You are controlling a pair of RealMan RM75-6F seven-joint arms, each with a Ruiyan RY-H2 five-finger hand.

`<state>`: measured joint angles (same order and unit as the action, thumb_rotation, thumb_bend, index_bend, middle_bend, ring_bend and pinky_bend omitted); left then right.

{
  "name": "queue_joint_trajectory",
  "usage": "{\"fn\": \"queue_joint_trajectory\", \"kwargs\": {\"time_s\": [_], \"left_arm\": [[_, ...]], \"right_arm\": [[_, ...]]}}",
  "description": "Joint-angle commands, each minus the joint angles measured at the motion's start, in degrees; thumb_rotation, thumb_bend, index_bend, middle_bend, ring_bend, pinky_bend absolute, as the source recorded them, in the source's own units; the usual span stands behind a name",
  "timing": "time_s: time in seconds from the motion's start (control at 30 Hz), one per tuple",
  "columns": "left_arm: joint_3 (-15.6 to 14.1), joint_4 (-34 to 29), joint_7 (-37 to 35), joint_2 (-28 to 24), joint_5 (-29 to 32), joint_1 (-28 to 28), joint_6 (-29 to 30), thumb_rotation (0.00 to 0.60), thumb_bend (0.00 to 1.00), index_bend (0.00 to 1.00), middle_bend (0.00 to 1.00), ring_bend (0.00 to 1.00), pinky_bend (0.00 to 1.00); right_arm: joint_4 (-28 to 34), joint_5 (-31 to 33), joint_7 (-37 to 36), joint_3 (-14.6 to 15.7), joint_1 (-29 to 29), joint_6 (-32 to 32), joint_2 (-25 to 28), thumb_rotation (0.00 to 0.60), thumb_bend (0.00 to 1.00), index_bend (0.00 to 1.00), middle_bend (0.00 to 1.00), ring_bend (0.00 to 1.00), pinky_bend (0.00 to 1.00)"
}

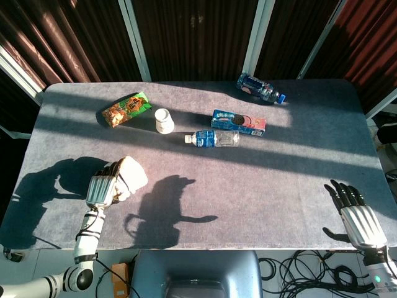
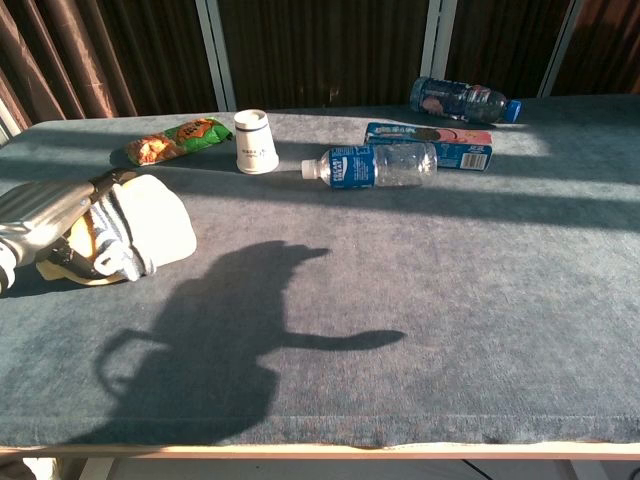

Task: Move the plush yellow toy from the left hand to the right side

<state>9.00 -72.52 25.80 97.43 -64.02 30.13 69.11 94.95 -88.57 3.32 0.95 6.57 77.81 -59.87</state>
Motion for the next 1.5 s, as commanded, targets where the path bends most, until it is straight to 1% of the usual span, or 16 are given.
{"fn": "queue_joint_trajectory", "kwargs": {"time_s": [0.03,0.27,0.43,0.47,0.5,0.53,0.57,0.63,0.67,0.73,0.83,0.93,1.17,1.33,1.43,1.5], "left_arm": [[0.00,0.14,-0.24,0.11,-0.05,-0.31,0.01,0.600,0.22,0.00,0.21,0.28,0.38],[-0.03,0.48,-0.06,0.12,0.01,-0.77,-0.34,0.600,0.22,0.00,0.19,0.27,0.38],[0.09,1.31,1.44,0.65,0.34,-0.83,-0.25,0.600,0.25,0.01,0.18,0.27,0.38],[0.13,1.49,2.06,0.87,0.55,-0.84,-0.19,0.600,0.26,0.02,0.21,0.29,0.38],[0.15,1.59,2.48,1.05,0.63,-0.88,-0.04,0.600,0.27,0.06,0.28,0.35,0.41],[0.19,1.76,2.80,1.28,0.57,-0.91,0.27,0.600,0.28,0.12,0.37,0.42,0.47],[0.21,2.12,3.24,1.68,0.37,-0.98,0.83,0.600,0.29,0.19,0.47,0.51,0.57],[-0.01,2.58,3.25,2.23,-0.56,-1.05,1.64,0.600,0.34,0.35,0.65,0.71,0.82],[-0.29,2.93,2.93,2.55,-1.65,-1.10,2.37,0.600,0.35,0.39,0.69,0.75,0.88],[-0.70,3.03,1.80,3.03,-3.54,-1.21,3.54,0.600,0.39,0.49,0.79,0.84,0.96],[-1.53,2.11,0.10,3.46,-7.08,-1.14,5.25,0.600,0.41,0.59,0.87,0.91,1.00],[-2.38,0.30,0.54,3.68,-10.03,-0.75,6.30,0.600,0.42,0.62,0.90,0.94,1.00],[-4.14,-5.98,3.25,5.64,-18.11,2.39,6.36,0.600,0.42,0.62,0.90,0.94,1.00],[-2.88,-10.22,7.83,10.55,-18.77,4.57,4.79,0.600,0.42,0.62,0.90,0.93,1.00],[-1.51,-10.49,12.11,14.91,-18.95,5.78,5.00,0.600,0.42,0.61,0.89,0.93,1.00],[-0.47,-9.31,14.81,18.23,-19.38,6.56,5.75,0.600,0.42,0.61,0.89,0.93,1.00]], "right_arm": [[0.02,0.03,0.05,0.00,0.04,-0.08,-0.01,0.600,0.07,0.00,0.00,0.00,0.08],[0.09,0.02,0.23,0.03,0.16,-0.26,-0.06,0.600,0.07,0.00,0.00,0.00,0.08],[0.09,0.08,0.13,0.03,0.16,-0.27,-0.03,0.600,0.07,0.00,0.00,0.00,0.08],[0.12,0.05,0.07,0.06,0.16,-0.28,0.01,0.600,0.07,0.00,0.00,0.00,0.08],[0.14,-0.02,0.02,0.07,0.18,-0.27,0.03,0.600,0.07,0.00,0.00,0.00,0.08],[0.11,-0.10,-0.02,0.09,0.18,-0.23,0.04,0.600,0.07,0.00,0.00,0.00,0.08],[0.09,-0.14,-0.03,0.11,0.17,-0.21,0.02,0.600,0.07,0.00,0.00,0.00,0.08],[0.09,-0.16,0.01,0.13,0.22,-0.31,0.02,0.600,0.07,0.00,0.00,0.00,0.08],[0.09,-0.13,0.04,0.14,0.26,-0.41,0.04,0.600,0.07,0.00,0.00,0.00,0.08],[0.12,-0.13,0.06,0.17,0.30,-0.51,0.06,0.600,0.07,0.00,0.00,0.00,0.08],[0.17,-0.35,0.00,0.26,0.29,-0.42,0.09,0.600,0.07,0.00,0.00,0.00,0.08],[0.13,-0.80,-0.21,0.43,0.20,-0.15,0.11,0.600,0.07,0.00,0.00,0.00,0.08],[-0.41,-2.13,-1.26,0.65,-0.13,1.12,0.03,0.600,0.07,0.00,0.00,0.00,0.08],[-0.70,-1.75,-2.21,0.06,-0.42,2.21,-0.16,0.600,0.07,0.00,0.00,0.00,0.08],[-0.87,-1.70,-2.80,-0.09,-0.50,2.51,-0.08,0.600,0.07,0.00,0.00,0.00,0.08],[-0.89,-1.83,-3.32,-0.05,-0.49,2.52,0.11,0.600,0.07,0.00,0.00,0.00,0.08]]}}
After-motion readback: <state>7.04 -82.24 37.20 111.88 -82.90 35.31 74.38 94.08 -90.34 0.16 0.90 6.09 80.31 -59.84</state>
